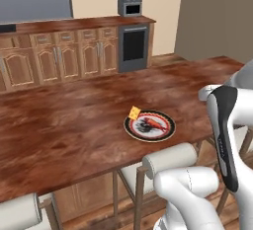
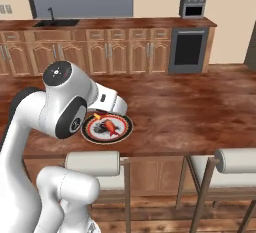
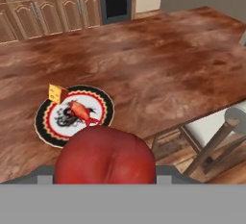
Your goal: Take the cheese, fish, and bell pepper from the fridge and place them on the plate on the dining counter to create an appetizer plate.
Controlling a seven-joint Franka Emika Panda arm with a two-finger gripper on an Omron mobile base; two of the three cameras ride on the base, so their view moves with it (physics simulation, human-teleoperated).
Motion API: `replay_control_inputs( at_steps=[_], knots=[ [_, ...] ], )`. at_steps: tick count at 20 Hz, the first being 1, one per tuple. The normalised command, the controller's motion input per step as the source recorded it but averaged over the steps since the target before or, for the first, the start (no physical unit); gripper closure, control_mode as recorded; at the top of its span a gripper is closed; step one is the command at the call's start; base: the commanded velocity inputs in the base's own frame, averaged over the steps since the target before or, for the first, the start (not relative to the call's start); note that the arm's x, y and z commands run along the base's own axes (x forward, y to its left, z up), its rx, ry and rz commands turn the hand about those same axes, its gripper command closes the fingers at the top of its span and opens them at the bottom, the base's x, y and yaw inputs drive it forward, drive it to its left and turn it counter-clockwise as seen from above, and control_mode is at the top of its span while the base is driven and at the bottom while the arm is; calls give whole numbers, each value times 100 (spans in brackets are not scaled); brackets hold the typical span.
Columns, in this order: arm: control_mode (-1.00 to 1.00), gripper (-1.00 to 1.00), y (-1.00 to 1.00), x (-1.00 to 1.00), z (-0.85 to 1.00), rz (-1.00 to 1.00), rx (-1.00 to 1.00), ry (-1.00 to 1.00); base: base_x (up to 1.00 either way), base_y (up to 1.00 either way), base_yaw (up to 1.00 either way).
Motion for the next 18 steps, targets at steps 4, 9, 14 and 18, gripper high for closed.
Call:
replay_control_inputs(
  at_steps=[4,9,14,18],
  knots=[
    [100,100,0,0,0,0,0,0,100,73,-9],
    [100,100,0,0,0,0,0,0,69,24,-6],
    [100,100,0,0,0,0,0,0,32,0,0],
    [100,100,0,0,0,0,0,0,20,0,0]
  ],
)
